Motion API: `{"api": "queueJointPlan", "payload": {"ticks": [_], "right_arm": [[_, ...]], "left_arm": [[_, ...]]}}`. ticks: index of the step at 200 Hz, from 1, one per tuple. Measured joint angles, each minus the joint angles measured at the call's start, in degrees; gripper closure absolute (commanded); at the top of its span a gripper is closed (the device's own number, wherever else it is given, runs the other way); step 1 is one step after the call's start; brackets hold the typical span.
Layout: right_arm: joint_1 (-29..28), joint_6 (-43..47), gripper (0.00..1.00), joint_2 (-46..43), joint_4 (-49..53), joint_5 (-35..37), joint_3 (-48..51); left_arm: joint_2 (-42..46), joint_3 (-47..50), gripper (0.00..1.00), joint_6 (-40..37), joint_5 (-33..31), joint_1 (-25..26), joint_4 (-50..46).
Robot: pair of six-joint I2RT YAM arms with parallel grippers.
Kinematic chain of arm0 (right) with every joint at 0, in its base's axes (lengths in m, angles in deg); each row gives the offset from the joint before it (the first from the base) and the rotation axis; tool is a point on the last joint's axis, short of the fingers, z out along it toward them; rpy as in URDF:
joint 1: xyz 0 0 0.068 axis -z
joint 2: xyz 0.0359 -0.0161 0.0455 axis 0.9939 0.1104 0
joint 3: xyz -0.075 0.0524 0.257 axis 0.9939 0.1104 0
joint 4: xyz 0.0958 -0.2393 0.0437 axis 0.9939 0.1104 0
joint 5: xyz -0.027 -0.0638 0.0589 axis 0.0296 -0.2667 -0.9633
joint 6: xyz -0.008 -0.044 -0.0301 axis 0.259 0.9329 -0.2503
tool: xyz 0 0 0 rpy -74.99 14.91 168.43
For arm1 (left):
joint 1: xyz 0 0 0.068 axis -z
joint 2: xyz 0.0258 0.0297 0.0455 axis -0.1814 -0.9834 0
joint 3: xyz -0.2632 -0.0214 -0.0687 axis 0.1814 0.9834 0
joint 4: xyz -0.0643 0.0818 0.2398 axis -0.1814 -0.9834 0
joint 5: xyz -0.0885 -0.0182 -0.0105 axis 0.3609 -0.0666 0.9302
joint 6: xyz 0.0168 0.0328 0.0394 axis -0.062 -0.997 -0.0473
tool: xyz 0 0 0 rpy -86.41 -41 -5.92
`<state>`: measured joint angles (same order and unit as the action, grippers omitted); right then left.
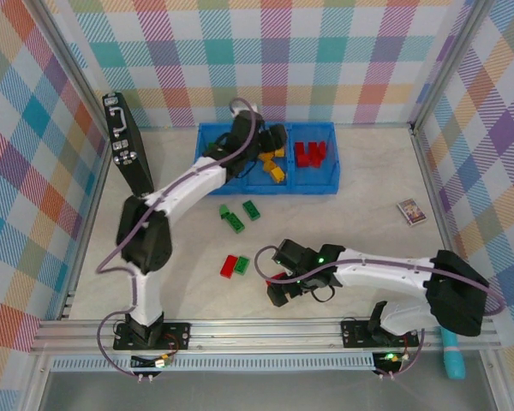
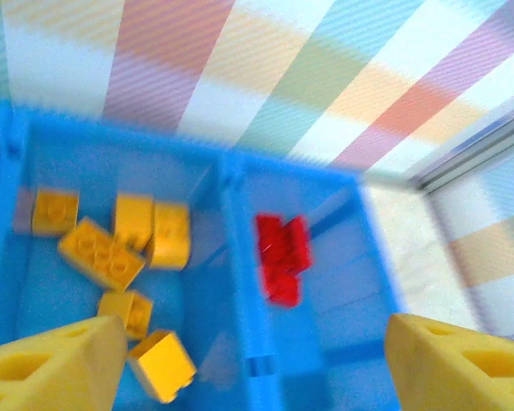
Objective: Sort the legos into containers by color
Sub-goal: Pick up the lego from the bottom-center of the table.
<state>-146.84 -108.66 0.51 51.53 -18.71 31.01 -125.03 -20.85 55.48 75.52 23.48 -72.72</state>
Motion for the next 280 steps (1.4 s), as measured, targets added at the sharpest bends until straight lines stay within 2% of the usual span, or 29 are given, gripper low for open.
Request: {"api": "queueJointPlan", "payload": {"ticks": [45, 91, 133, 176, 192, 235, 280], "right_arm": [[-1.81, -0.42, 0.06, 6.23, -0.59, 0.00, -3.54], [-2.71, -0.44, 0.14, 10.60, -0.85, 0.02, -5.40], [-3.15, -0.68, 0.31, 12.02, -0.20, 0.22, -6.14], [-3.50, -0.63, 0.59, 12.02, 1.49, 0.63, -6.12], [-3.61, -0.26, 0.65, 12.02, 2.23, 0.66, -6.08], [-3.65, 0.55, 0.72, 11.56, 4.15, 1.33, -5.60], [-2.47, 3.26, 0.73, 8.59, 11.06, 2.58, -9.49]], "left_arm": [[17.29, 4.90, 0.19, -3.89, -2.23, -0.11, 3.06], [21.22, 11.76, 0.18, -5.49, -4.22, -1.14, 2.36], [22.29, 15.65, 0.18, -6.36, -5.11, -2.38, -0.57], [25.94, 16.26, 0.17, -6.56, -5.95, -3.41, -0.76], [27.12, 16.35, 0.17, -6.58, -6.10, -3.76, -0.76], [29.59, 17.29, 0.16, -7.41, -6.08, -5.03, -2.27], [35.63, 20.33, 0.16, -9.64, -6.12, -7.23, -8.11]]}}
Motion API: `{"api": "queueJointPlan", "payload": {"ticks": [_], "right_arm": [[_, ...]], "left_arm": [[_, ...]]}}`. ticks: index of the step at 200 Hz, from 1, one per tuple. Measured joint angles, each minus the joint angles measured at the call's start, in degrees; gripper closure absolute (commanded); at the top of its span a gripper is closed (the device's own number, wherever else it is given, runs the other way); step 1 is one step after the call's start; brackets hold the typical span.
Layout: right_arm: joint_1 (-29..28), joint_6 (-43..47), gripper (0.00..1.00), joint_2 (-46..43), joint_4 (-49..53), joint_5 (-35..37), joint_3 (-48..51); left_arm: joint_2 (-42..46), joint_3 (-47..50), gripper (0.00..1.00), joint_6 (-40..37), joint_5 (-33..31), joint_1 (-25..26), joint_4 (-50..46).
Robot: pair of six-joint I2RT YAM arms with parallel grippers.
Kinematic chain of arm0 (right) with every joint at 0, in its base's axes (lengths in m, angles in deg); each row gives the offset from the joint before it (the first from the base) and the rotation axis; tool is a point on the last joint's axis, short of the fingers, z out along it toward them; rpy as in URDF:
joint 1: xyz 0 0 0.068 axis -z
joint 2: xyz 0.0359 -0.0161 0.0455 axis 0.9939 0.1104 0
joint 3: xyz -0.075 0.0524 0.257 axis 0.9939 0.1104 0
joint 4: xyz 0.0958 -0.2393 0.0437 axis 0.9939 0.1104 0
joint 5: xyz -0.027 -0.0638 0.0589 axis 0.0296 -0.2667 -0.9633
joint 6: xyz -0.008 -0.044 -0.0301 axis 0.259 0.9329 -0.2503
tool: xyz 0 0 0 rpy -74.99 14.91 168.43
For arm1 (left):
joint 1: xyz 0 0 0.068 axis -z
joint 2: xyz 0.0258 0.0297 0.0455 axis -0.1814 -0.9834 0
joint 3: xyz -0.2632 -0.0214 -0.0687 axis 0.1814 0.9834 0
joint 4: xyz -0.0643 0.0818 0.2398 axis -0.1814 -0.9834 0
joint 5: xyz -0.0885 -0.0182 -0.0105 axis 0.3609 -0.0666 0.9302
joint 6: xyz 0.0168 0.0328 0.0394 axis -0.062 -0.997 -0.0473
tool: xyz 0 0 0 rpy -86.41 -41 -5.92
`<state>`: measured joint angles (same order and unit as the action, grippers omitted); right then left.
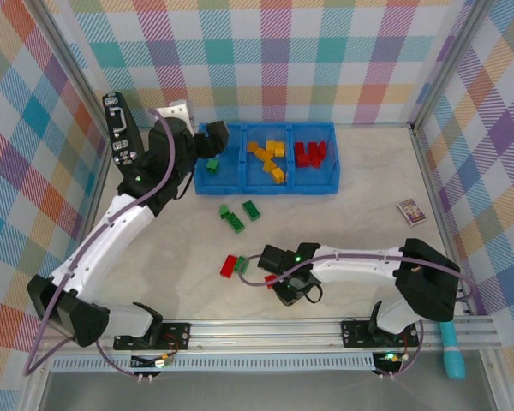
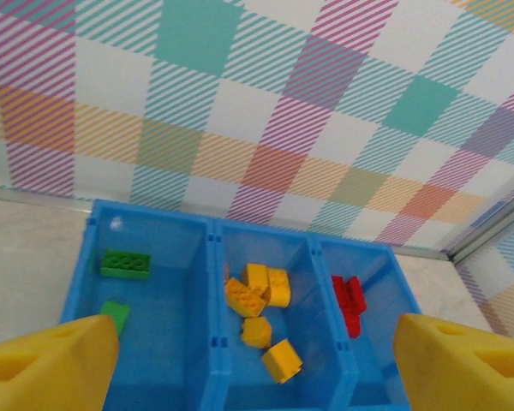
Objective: Sort the legos into containers by color
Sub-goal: Pick up the lego from the bottom-center of the table, then place the lego in the container.
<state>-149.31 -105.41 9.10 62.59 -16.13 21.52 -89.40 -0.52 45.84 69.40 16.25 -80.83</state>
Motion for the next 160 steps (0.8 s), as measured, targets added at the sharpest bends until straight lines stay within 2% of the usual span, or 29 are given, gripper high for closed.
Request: {"api": "queueJointPlan", "payload": {"ticks": [26, 47, 66, 86, 114, 160], "right_arm": [[6.08, 4.07, 0.72, -3.54, 2.95, 0.04, -8.22], [15.67, 9.44, 0.71, -5.18, 2.67, 0.02, -16.85], [23.43, 15.82, 0.71, -2.27, 0.98, 0.44, -26.56], [27.98, 23.71, 0.71, 5.92, -2.78, 1.09, -37.97], [32.00, 31.36, 0.71, 22.14, -8.26, 0.98, -54.21], [34.82, 38.91, 0.66, 44.41, -8.37, 1.46, -76.15]], "left_arm": [[6.08, 4.48, 0.15, -2.10, 0.07, -0.22, -4.15], [11.85, 10.05, 0.15, -5.20, 0.83, -0.22, -8.66], [16.52, 14.82, 0.15, -9.05, 3.19, -0.24, -12.98], [20.61, 19.08, 0.16, -13.05, 7.34, -0.24, -17.14], [23.47, 22.99, 0.16, -16.28, 13.18, 0.24, -21.20], [25.68, 26.40, 0.16, -16.20, 15.67, 1.36, -24.50]]}}
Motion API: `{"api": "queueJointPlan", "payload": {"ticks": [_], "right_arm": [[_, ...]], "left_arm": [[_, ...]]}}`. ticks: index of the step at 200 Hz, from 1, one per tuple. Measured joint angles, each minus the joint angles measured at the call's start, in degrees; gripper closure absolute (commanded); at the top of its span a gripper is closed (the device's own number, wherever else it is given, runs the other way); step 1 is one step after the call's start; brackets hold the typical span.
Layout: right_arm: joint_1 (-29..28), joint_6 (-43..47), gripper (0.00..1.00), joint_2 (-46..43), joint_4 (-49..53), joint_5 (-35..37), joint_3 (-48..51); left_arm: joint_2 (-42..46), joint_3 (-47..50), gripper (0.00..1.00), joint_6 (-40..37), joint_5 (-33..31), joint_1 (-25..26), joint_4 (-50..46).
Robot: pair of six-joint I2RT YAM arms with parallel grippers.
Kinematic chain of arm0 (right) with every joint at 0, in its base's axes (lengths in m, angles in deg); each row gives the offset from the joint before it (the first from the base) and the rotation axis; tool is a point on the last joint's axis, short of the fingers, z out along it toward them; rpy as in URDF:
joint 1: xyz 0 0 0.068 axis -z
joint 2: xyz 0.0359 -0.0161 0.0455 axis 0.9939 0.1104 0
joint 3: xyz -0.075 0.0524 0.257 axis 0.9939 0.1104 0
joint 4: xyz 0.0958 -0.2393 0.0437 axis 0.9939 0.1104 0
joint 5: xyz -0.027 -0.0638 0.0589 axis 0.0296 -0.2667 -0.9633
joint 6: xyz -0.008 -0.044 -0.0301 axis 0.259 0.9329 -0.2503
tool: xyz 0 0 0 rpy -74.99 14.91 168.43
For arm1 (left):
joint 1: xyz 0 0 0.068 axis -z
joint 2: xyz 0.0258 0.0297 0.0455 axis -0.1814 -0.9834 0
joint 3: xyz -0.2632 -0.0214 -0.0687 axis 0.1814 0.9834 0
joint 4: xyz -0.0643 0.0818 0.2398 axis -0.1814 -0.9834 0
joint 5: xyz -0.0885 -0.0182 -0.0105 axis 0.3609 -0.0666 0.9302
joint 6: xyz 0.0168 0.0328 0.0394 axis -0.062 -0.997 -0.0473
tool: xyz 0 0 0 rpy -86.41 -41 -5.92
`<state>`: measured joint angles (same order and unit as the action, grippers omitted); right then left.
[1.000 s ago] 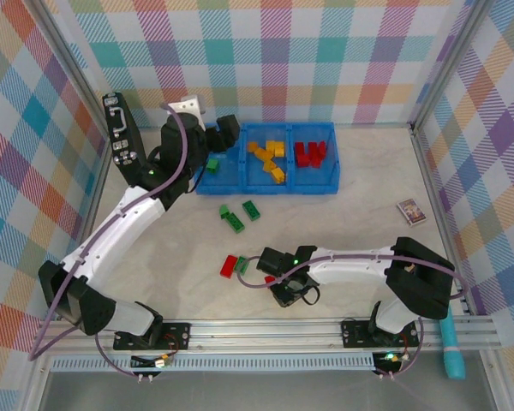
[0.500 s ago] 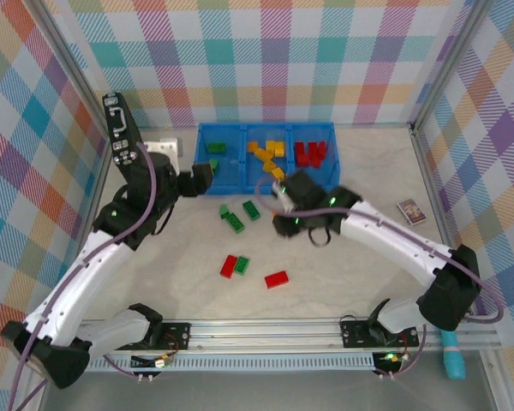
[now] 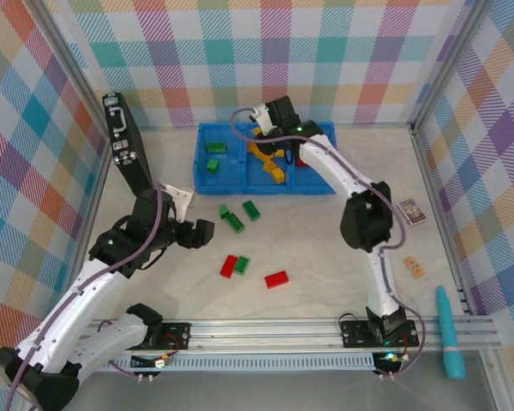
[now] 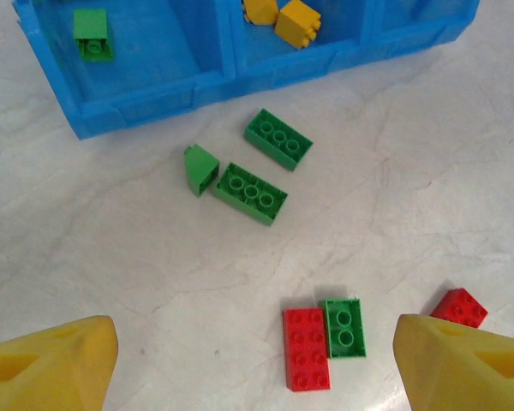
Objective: Sort the legos into containers by color
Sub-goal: Place the lego in the container, then pick up the lego from the bottom-center of the table.
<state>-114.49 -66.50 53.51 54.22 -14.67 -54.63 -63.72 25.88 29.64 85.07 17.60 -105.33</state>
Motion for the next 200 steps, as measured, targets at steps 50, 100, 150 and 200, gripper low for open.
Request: {"api": "queueJointPlan", "payload": {"ticks": [50, 100, 150, 200], "right_arm": [[0.31, 5.38, 0.50, 11.91, 3.37, -0.04, -10.51], [0.28, 6.16, 0.45, 10.05, 5.18, -0.50, -8.94], [-1.49, 3.63, 0.33, -13.84, 5.11, -1.27, 15.39], [-12.04, 5.27, 0.28, -43.25, 2.08, -4.50, 50.71]], "left_arm": [[3.23, 0.00, 0.16, 2.97, -1.51, 0.04, -3.19], [-1.84, 3.26, 0.17, 10.23, -1.88, 0.76, -1.38], [-11.10, 6.27, 0.17, 14.95, -1.60, 1.46, 5.03], [-18.95, 5.57, 0.17, 15.39, 0.07, 1.46, 8.57]]}}
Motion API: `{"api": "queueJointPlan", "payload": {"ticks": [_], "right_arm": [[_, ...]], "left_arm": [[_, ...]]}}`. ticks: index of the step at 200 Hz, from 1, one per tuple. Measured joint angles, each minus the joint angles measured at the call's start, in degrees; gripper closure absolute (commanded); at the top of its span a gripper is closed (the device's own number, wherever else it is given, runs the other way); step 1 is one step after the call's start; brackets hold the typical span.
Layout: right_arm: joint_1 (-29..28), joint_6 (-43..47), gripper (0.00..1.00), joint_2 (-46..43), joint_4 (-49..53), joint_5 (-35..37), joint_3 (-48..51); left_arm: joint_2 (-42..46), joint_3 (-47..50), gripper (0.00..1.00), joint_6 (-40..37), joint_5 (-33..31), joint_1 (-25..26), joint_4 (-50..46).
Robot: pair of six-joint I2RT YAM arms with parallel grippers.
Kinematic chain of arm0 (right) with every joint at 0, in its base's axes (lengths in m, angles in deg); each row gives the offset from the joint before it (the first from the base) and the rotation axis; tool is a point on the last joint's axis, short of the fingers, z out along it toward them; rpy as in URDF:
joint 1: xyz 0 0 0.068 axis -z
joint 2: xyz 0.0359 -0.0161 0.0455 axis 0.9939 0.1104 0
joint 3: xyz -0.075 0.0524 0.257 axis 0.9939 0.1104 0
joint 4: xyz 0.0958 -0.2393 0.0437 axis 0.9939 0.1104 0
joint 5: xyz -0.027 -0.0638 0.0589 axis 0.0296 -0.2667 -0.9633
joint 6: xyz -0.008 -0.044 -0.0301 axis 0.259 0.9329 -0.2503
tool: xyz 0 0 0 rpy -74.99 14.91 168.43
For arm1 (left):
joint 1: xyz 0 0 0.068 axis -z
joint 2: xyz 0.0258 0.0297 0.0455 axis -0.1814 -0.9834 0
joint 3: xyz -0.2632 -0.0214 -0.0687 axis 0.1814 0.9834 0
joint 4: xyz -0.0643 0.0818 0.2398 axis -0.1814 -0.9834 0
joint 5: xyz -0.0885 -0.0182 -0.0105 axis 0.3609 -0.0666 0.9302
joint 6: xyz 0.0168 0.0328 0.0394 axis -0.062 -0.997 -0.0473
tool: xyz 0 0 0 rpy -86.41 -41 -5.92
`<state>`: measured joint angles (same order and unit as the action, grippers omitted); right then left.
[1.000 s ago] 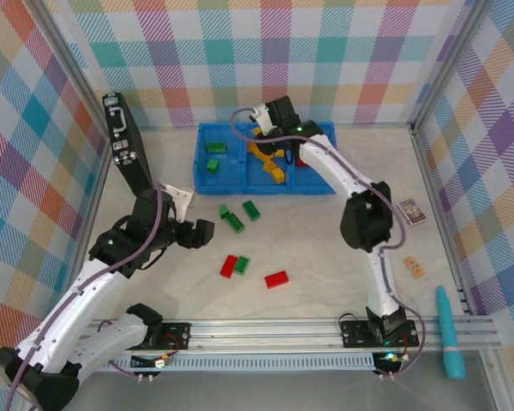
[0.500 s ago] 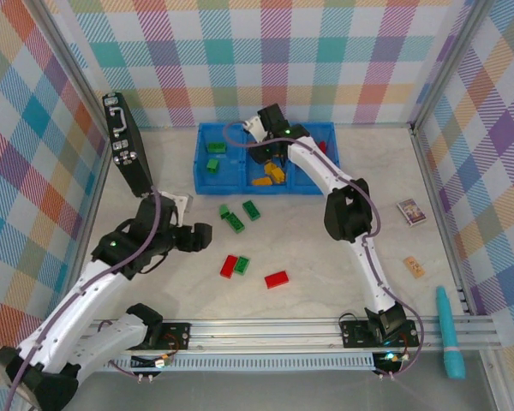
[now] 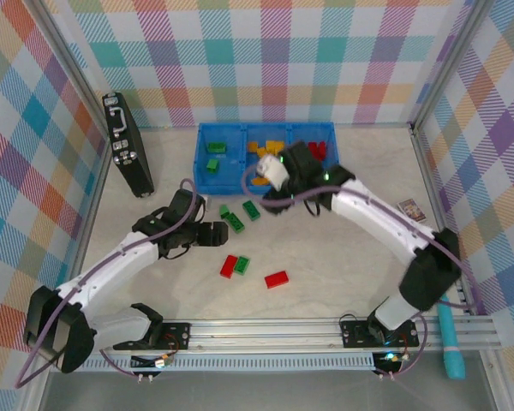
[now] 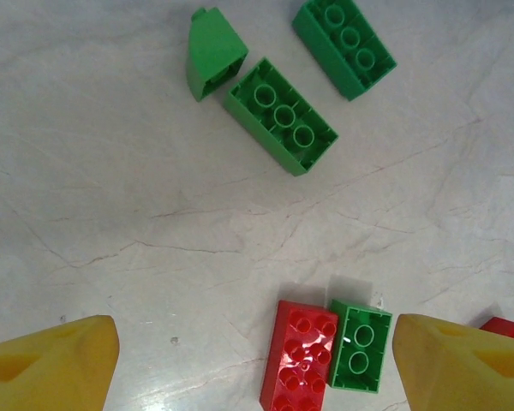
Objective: Sort the legos into containers by color
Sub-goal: Pick up the lego from the bottom-center of the table.
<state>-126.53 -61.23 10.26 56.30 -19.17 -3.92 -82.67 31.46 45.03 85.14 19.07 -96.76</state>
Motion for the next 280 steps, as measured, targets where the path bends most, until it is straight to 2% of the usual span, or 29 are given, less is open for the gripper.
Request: {"api": "queueJointPlan", "payload": {"ticks": [23, 56, 95, 164, 184, 230, 253, 280], "right_arm": [[-4.96, 6.40, 0.17, -5.29, 0.28, -5.66, 13.38], [-11.04, 16.22, 0.13, -10.86, -0.04, -8.09, 26.34], [-13.38, 23.47, 0.09, -11.52, -3.65, -9.16, 29.99], [-15.28, 27.34, 0.12, -3.39, -13.57, -6.64, 31.76], [-15.28, 27.93, 0.16, -2.03, -15.19, -6.27, 32.04], [-15.28, 27.89, 0.33, 1.73, -16.98, -5.40, 32.04], [-15.28, 28.17, 0.48, 2.69, -17.25, -5.40, 32.04], [-15.63, 28.11, 0.69, 2.82, -16.33, -5.79, 32.15]], "left_arm": [[-3.26, -0.13, 0.17, 0.66, 0.76, 0.00, 0.17], [-4.09, -0.13, 0.17, 1.88, 1.11, 0.00, 0.83], [-2.95, -0.11, 0.17, 2.75, 1.07, 0.00, 1.29], [1.62, 1.55, 0.16, 2.69, 0.85, -0.13, 1.14], [3.26, 1.92, 0.15, 2.67, 0.81, -0.44, 1.01], [6.93, 1.31, 0.14, 1.73, 0.00, -0.57, -0.15], [7.10, -4.15, 0.13, -0.63, -0.90, -0.57, -4.46], [6.03, -16.52, 0.13, -5.09, -2.58, -0.57, -10.56]]}}
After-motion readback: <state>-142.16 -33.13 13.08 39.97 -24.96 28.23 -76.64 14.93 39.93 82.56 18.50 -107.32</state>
